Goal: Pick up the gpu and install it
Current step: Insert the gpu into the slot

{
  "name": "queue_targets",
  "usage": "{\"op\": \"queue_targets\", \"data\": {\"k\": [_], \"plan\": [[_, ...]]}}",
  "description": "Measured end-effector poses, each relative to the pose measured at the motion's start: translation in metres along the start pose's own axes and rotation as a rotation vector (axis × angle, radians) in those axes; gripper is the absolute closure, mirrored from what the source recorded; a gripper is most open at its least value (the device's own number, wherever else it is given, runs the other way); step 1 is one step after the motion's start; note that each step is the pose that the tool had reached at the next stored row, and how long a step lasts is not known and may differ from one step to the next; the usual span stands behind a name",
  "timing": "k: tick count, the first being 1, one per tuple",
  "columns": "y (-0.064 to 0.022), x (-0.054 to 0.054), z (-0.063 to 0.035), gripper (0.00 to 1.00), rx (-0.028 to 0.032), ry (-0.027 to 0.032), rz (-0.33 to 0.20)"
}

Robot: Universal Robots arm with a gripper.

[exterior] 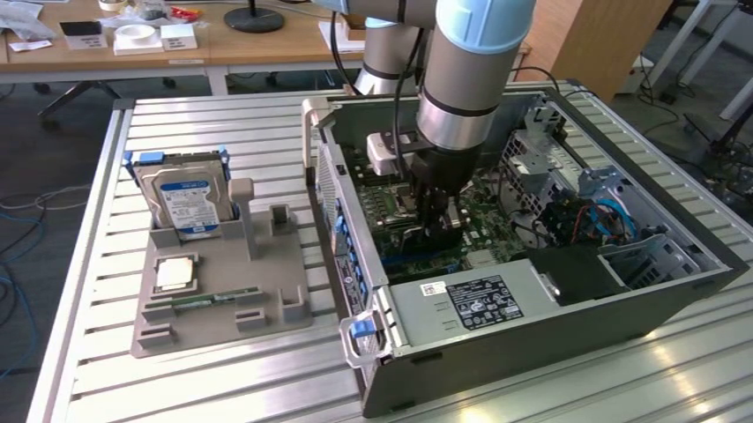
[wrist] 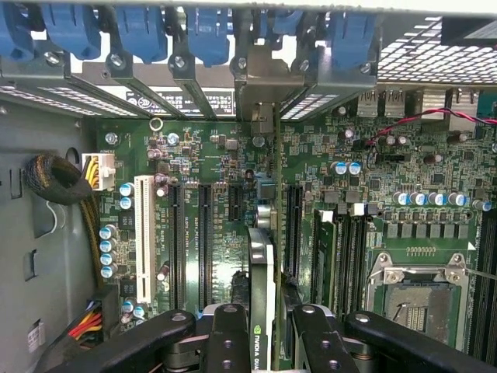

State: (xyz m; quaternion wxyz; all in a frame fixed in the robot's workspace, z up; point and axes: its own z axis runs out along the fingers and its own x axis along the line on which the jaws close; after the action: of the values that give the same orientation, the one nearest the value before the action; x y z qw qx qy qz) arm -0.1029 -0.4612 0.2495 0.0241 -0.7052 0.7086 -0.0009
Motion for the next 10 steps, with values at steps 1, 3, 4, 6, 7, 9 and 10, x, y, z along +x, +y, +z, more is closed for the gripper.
{"op": "queue_targets", "data": {"k": [1, 3, 4, 6, 7, 9, 10], "plan": [[0.0000, 0.0000, 0.0000, 0.74, 0.0000, 0.0000, 0.000], [0.0000, 0.0000, 0.0000, 0.74, 0.0000, 0.0000, 0.000], [0.0000, 0.0000, 0.0000, 0.74, 0.0000, 0.0000, 0.000], [0.0000, 0.0000, 0.0000, 0.74, 0.0000, 0.0001, 0.000], [0.0000, 0.0000, 0.0000, 0.74, 0.0000, 0.0000, 0.000], [0.0000, 0.0000, 0.0000, 0.74, -0.0001, 0.0000, 0.000], [0.0005, -0.0002, 0.0005, 0.74, -0.0004, -0.0018, 0.001]]}}
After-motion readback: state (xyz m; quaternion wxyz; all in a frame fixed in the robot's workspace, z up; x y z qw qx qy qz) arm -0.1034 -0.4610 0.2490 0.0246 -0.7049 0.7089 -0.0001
